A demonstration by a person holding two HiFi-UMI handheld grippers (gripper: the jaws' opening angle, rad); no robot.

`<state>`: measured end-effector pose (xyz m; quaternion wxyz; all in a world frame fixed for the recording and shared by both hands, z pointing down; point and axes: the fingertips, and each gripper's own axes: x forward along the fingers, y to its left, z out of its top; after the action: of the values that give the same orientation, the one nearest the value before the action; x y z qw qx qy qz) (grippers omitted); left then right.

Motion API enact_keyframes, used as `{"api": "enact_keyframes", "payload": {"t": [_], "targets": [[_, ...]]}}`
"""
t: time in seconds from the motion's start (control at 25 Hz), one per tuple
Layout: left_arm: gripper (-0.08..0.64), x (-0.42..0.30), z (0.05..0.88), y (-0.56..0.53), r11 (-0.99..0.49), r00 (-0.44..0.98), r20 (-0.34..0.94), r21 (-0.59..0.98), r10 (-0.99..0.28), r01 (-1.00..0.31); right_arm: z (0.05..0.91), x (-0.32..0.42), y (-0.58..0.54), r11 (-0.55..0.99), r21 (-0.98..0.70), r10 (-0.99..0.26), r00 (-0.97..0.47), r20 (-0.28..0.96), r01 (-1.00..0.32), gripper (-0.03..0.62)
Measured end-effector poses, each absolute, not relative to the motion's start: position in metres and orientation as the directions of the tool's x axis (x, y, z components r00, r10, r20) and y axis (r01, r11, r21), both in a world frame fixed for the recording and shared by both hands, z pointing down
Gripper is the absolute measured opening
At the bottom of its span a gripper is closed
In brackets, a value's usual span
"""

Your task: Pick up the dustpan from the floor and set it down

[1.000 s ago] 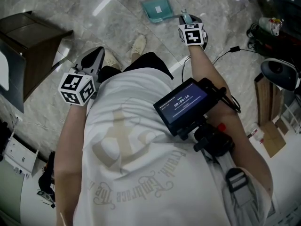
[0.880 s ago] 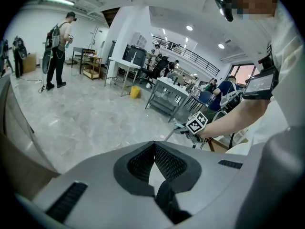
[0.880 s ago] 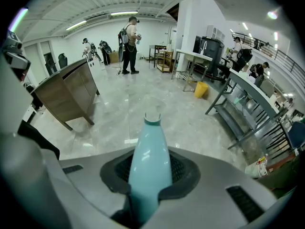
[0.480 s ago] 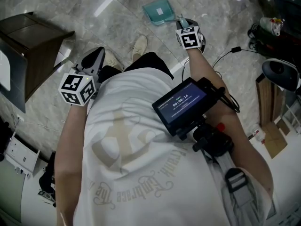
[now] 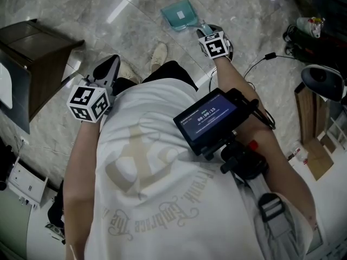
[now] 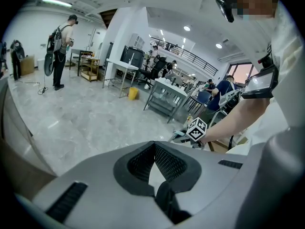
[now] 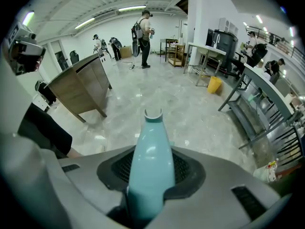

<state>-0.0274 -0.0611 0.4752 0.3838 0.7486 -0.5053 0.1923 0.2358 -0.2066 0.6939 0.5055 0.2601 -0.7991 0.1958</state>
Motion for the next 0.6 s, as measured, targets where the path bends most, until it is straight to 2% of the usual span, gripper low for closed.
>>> {"api": "enact_keyframes", "payload": {"t": [0.2,0.6], "targets": [[0.011,-0.026,0.475,-0.067,-0.213,0.430,0.673,0.384,-0.602,-0.898,0.689,0.236,-0.216,0.746,-0.085,-0.250,-0.397,0.883,-0.660,0.219],[0.011,-0.024,0.484,-0.087,-0.262,0.479,0.649,0.407,-0.591,-0.875,0.660,0.234,-0.236,0.709,-0.052,-0.359,-0.424,0.832,-0.703,0.219]]}}
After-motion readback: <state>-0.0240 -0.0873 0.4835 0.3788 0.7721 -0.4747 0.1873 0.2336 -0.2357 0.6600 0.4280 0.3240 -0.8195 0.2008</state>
